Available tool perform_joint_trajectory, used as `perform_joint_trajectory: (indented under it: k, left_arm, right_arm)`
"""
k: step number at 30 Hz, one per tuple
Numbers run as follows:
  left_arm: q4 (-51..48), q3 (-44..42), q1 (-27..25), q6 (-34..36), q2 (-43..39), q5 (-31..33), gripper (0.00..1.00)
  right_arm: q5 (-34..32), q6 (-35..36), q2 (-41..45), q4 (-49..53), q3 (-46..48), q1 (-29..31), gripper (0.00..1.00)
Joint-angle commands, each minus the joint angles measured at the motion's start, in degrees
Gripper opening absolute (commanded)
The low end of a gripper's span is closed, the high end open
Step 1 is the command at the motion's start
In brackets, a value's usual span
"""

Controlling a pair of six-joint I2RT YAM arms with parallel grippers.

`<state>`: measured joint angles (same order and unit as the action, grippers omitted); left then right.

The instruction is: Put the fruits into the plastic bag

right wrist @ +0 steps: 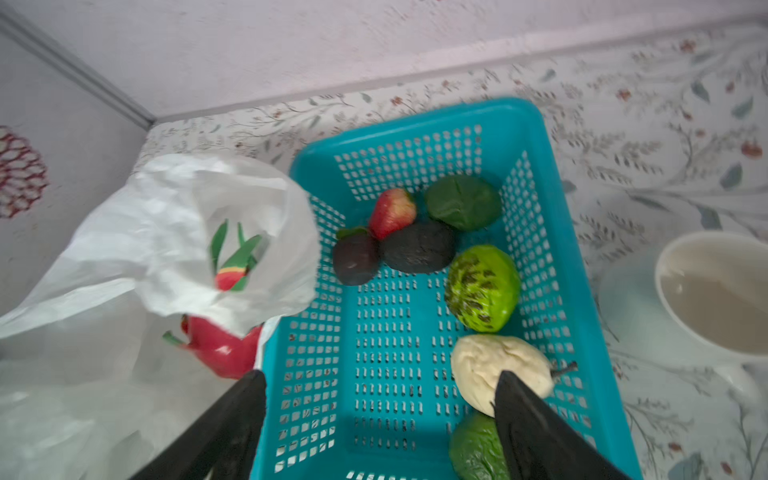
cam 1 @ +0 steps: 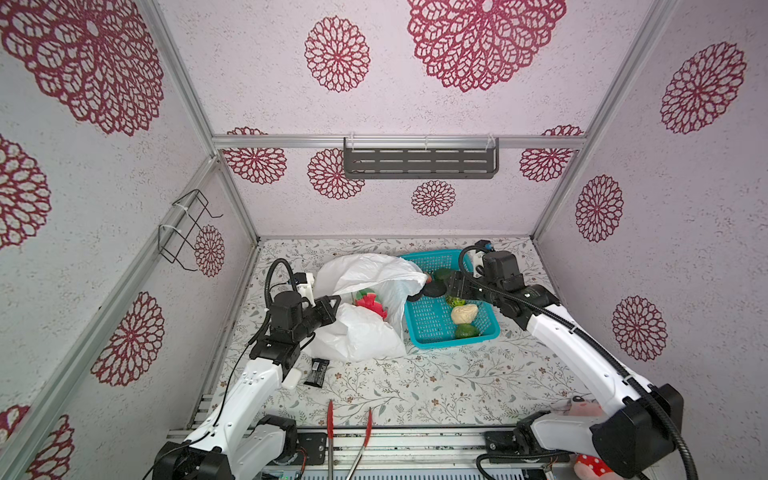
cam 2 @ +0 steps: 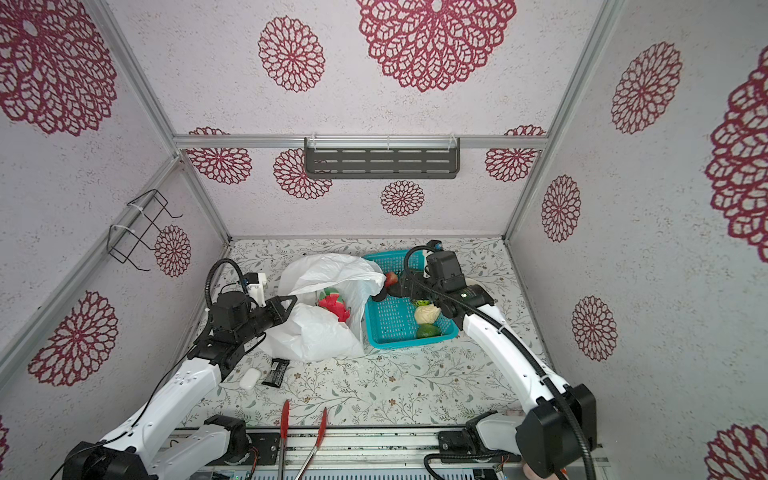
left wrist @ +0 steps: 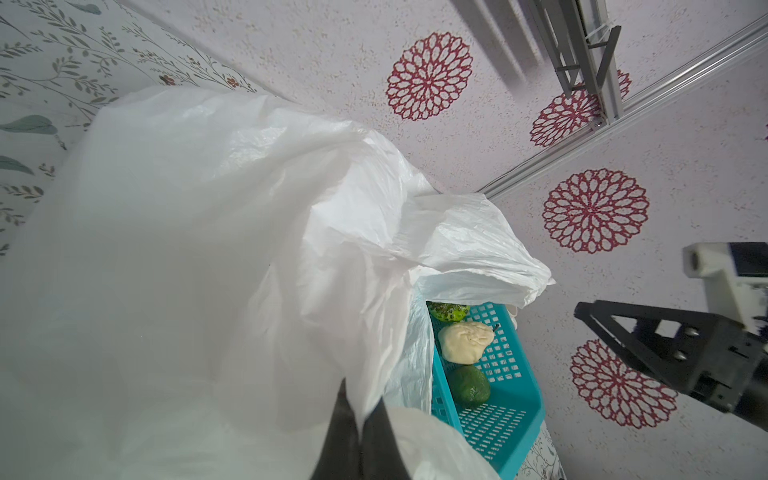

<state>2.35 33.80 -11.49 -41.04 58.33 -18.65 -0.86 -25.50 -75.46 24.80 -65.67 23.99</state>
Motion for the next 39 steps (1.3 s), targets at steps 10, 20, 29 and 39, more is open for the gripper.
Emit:
perform_joint_trajectory:
  k: [10,20,29,39]
  left_arm:
    - [2.04,0.76,-0.55,-0.91,-0.40,1.43,0.00]
    - [2.95,-0.31,-0.62,-1.37,-1.46,1.93,0.00]
    - [2.79,-0.40,-0.82,-1.72,-1.55,1.78,0.00]
    - [2.92,-0.58,-1.17,-1.94,-0.94,1.80,0.00]
  right_arm:
    - [-0.32,-13.02,-9.35,6.43,4.23,-3.16,0.85]
    - [0.03,-15.37,-17.16,-0.03,4.19,-5.08,0.89]
    - [0.93,-15.89,-22.61,-5.48,5.30,-5.09,0.70]
    - [1.19,-8.95,-17.17,-8.05,7.62,-4.42,0.39]
